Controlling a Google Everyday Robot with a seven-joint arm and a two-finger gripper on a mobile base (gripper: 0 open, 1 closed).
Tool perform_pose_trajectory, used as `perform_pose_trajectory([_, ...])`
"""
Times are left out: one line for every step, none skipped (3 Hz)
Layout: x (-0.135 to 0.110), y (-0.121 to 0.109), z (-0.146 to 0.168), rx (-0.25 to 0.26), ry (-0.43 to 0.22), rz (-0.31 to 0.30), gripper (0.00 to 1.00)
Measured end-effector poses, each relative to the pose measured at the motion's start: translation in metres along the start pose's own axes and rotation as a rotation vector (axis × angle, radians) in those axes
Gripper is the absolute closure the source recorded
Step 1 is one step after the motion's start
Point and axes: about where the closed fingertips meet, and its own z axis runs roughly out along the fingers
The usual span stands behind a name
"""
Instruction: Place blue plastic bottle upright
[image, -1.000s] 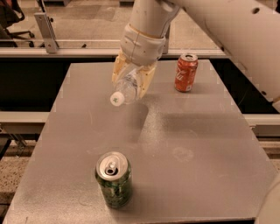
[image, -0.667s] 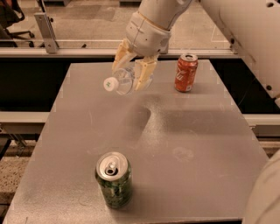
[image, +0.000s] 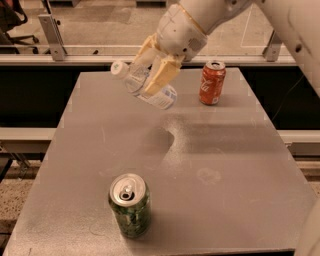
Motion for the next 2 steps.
perform_pose_trajectory([0.0000,0.0051,-0.0002,0.081,-0.102,0.133,1.00])
perform_pose_trajectory([0.0071,0.0106,0.0068,0.133,-0.199,0.226,1.00])
